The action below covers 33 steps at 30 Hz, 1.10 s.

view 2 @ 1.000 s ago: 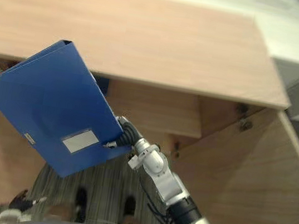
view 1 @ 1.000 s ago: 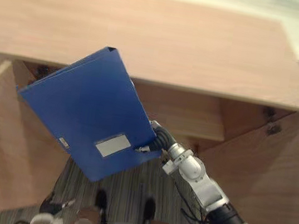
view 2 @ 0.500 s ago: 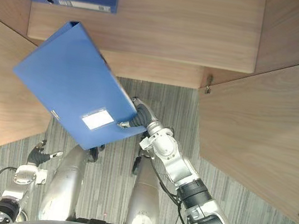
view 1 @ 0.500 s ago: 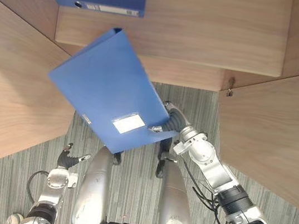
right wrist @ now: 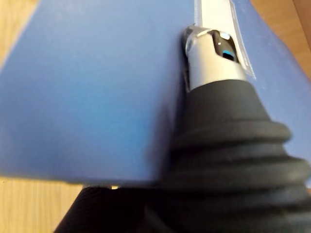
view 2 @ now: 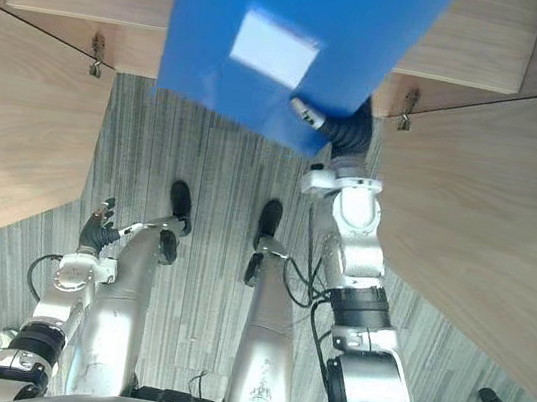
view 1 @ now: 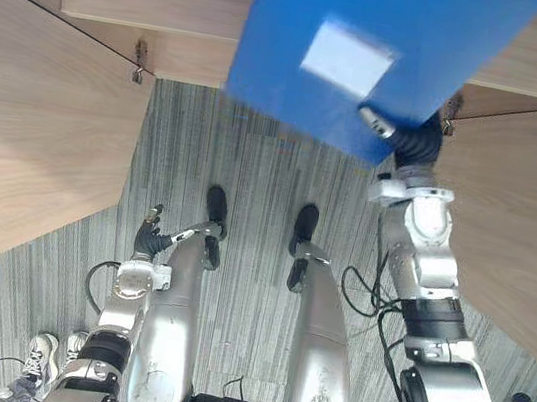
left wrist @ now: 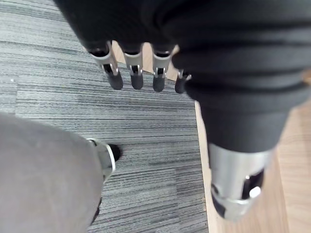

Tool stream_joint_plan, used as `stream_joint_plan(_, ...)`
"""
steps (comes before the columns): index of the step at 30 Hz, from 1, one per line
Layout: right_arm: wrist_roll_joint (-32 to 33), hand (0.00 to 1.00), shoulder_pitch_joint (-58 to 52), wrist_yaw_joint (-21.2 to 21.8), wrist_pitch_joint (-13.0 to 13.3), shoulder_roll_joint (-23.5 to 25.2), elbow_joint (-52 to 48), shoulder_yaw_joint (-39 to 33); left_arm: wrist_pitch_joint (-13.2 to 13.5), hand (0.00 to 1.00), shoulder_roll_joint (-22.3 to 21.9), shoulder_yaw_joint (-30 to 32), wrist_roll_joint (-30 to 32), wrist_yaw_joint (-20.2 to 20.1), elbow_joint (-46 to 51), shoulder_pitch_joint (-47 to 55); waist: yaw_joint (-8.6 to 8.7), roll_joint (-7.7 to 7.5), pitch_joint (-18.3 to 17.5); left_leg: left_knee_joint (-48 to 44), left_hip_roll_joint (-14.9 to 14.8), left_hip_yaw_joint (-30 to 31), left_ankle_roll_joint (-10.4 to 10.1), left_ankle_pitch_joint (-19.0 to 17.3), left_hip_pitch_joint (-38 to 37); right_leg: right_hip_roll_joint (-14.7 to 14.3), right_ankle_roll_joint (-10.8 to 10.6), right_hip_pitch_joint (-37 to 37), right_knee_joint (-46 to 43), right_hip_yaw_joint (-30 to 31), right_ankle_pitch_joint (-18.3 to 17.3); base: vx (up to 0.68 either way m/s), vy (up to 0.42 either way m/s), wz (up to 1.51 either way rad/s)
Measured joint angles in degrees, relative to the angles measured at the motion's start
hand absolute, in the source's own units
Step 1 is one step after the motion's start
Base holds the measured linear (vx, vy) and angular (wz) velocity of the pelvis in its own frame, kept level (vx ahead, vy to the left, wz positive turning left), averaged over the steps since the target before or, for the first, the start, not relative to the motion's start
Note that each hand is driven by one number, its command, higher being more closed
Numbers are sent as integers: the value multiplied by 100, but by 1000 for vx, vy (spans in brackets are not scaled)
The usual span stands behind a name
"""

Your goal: Walk over to the cabinet, pick up the folder, carry it to the office cabinet, place the folder inside the office cabinet, then close the office cabinet door

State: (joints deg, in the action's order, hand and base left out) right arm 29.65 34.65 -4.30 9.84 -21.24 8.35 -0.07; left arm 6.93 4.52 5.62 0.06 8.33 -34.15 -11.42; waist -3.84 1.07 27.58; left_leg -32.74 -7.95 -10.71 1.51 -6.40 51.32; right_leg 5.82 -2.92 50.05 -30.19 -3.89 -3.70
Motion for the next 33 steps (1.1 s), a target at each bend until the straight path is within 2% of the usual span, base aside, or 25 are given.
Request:
stream_joint_plan(4, 978, 100, 609, -105, 8, 1, 642, -515, 8, 0, 2, 13, -127, -1, 166, -104, -26, 3, -2, 135, 67, 83, -31, 106, 84, 48, 22, 72, 1, -91, -13, 20, -19, 13)
stream_joint_plan(9, 1745, 100, 1301, -441, 10, 4, 1378, -868, 11, 0, 13, 96, -227, 7, 164, -131, -54, 7, -5, 238, 105, 136, -54, 235, 117, 84, 40, 102, 17, -179, -13, 23, -21, 12)
stream_joint_plan(15, 2243, 100, 2003, -543, -16, 1, 2214, -908, 9, 0, 21, 96, -338, 17, 163, -156, -35, 28, -18, 399, 123, 158, -76, 369, 156, 97, 87, 122, 85, -281, 22, 17, -16, 8)
stream_joint_plan(22, 2816, 100, 2928, -914, -173, 58, 3141, -720, -7, 0, -19, 84, -449, 120, 157, -269, -30, 56, -34, 620, 125, 134, -121, 572, 146, 88, 146, 184, 154, -306, 116, 6, -10, 2)
stream_joint_plan(27, 3331, 100, 3265, -1178, -191, 152, 3402, -740, -31, 0, -39, 86, -507, 180, 78, -469, -9, 75, -44, 828, 142, 125, -115, 720, 42, 85, 172, 104, 274, -331, 217, -2, -8, 2)
stream_joint_plan(30, 3596, 100, 3374, -1373, -140, 354, 3412, -840, -35, 0, -96, 84, -613, 258, 77, -489, 17, 150, -92, 995, 146, 103, -153, 777, -40, 84, 187, 46, 356, -357, 263, -3, -24, 5)
stream_joint_plan(31, 3660, 0, 3377, -1410, -115, 401, 3412, -919, -54, 0, -138, 81, -653, 282, 63, -489, 18, 212, -128, 1014, 145, 114, -145, 811, -41, 84, 194, 32, 385, -394, 274, 3, -34, 5)
stream_joint_plan(33, 3768, 0, 3378, -1535, -32, 462, 3411, -1010, -67, 0, -162, 79, -674, 309, 45, -488, 17, 262, -157, 1114, 146, 114, -156, 846, -60, 88, 202, 22, 405, -425, 279, 9, -37, 9)
